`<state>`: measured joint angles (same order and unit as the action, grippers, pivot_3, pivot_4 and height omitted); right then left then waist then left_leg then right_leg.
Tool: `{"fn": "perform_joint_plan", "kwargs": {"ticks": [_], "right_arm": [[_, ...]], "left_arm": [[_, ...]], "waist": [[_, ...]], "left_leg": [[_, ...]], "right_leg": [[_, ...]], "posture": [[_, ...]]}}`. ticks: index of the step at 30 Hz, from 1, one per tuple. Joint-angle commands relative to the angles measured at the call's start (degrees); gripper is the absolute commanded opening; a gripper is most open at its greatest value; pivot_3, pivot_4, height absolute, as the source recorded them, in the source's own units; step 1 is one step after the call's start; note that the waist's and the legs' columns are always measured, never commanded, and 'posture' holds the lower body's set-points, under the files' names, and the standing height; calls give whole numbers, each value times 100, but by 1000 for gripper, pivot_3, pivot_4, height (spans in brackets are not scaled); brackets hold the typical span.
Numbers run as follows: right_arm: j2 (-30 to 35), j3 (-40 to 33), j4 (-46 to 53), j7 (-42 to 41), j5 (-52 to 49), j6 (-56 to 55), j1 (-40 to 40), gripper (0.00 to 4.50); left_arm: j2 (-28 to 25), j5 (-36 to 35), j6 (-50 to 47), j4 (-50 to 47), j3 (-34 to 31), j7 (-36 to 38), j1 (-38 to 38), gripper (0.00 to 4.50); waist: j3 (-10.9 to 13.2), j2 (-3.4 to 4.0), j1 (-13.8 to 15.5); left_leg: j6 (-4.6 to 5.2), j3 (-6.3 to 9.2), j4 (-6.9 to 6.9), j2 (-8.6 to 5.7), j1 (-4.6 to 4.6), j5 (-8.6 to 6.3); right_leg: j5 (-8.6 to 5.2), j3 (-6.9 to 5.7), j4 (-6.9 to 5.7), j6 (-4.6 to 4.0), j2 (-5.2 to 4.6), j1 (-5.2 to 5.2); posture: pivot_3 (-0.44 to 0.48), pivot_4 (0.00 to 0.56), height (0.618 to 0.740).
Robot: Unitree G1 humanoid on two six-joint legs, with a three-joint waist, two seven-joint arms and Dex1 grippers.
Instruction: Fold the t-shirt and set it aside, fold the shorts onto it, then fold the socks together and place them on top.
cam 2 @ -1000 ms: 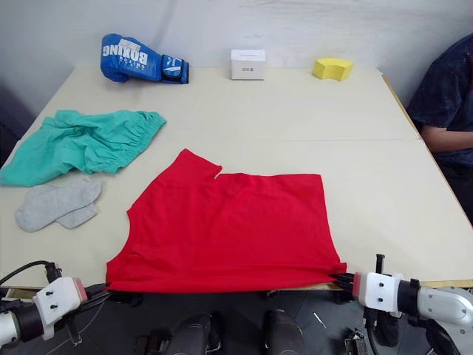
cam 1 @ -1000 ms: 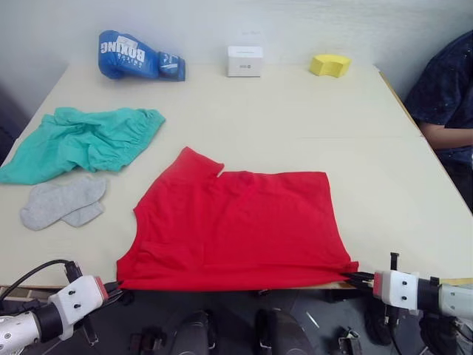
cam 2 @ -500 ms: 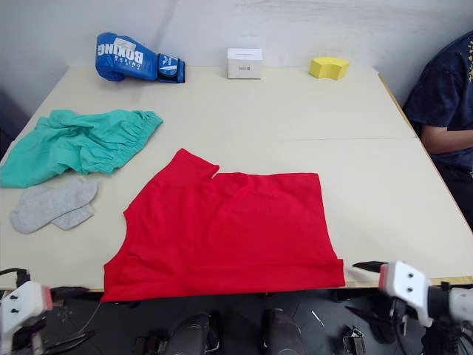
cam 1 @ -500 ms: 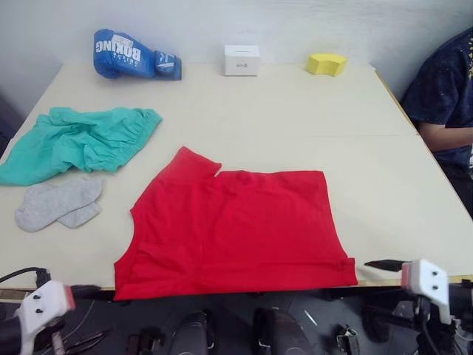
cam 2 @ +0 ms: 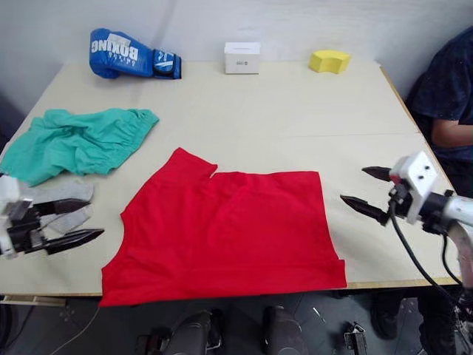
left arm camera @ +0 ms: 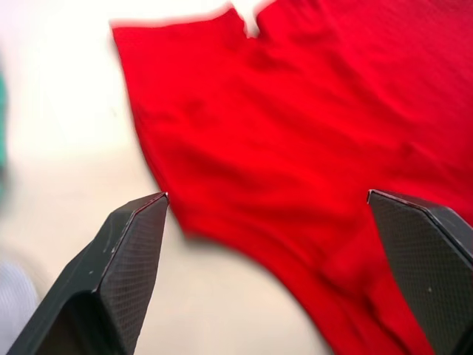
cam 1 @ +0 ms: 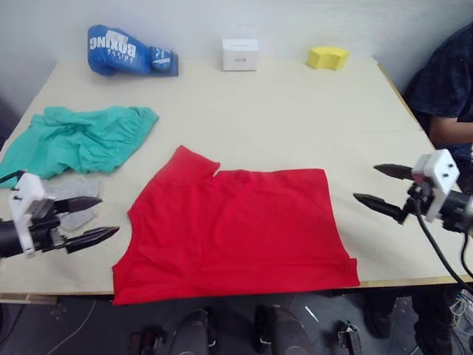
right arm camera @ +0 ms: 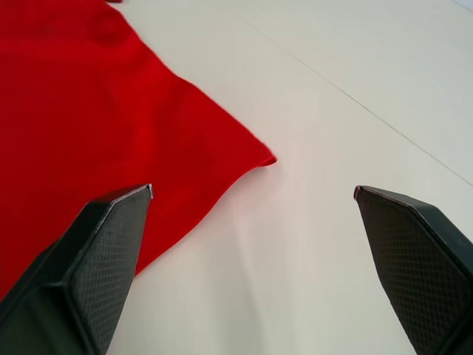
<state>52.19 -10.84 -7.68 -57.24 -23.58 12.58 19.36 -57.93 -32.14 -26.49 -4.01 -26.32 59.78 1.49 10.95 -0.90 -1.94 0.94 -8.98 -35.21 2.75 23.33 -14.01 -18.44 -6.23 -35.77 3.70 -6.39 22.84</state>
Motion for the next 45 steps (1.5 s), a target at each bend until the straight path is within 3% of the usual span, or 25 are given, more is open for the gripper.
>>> {"fn": "perform_joint_plan", "kwargs": {"ticks": [1, 10, 19, 27, 32, 38, 41, 45], "right_arm": [[-292, 431, -637, -38, 468, -412, 685, 4475], [-999, 912, -2913, -343, 1024, -715, 2338, 4475], [-1602, 1207, -5642, -301, 1735, -615, 3984, 4475], [-1898, 1072, -6438, 81, 2016, -715, 4358, 4475], [-2040, 949, -6456, -115, 1999, -877, 4397, 3279], [-2096, 1004, -6464, -358, 2155, -787, 4360, 1231], [-2088, 964, -6464, -354, 2183, -816, 4361, 131], [-2096, 979, -6382, -424, 2230, -1031, 4320, 28]], "left_arm": [[292, 436, 279, 408, 636, -368, 866, 4500], [1025, 1206, 444, 1337, 1705, -875, 2410, 4500], [1345, 1473, 362, 1777, 1902, -1089, 2874, 4500], [1253, 1518, 174, 1714, 1827, -1111, 2816, 4500], [1233, 1539, 94, 1697, 1803, -1123, 2790, 4500], [1265, 1617, -22, 1955, 1862, -1177, 2977, 4500], [1468, 1743, 52, 2658, 1873, -1440, 3499, 4500], [1757, 1971, 255, 4237, 1912, -1816, 4544, 4500]], "waist": [[1, -1, 16], [18, -12, 3], [20, -14, -62], [20, -14, -146], [20, -14, -149], [20, -14, -134], [20, -14, -113], [20, -15, -106]], "left_leg": [[-1, -4, -6, 1, -2, 1], [28, 22, -86, -13, 1, 15], [10, 6, -93, -2, -4, 35], [11, -1, -95, -4, -4, 35], [8, -2, -92, 0, -6, 36], [9, -2, -93, -3, -5, 35], [8, -1, -94, -2, -4, 36], [12, 0, -99, -7, -4, 39]], "right_leg": [[-5, 3, -11, 4, 3, 2], [8, -32, -62, 33, -10, -27], [11, 8, -118, 19, -9, 0], [10, 16, -120, 17, -10, 2], [10, 17, -123, 17, -7, 4], [10, 18, -122, 17, -9, 4], [10, 15, -124, 17, -9, 4], [10, 13, -132, 18, -13, 3]], "posture": [[0, 150, 740], [0, 150, 740], [0, 150, 740], [0, 150, 740], [0, 150, 740], [0, 150, 740], [0, 150, 740], [0, 150, 740]]}}
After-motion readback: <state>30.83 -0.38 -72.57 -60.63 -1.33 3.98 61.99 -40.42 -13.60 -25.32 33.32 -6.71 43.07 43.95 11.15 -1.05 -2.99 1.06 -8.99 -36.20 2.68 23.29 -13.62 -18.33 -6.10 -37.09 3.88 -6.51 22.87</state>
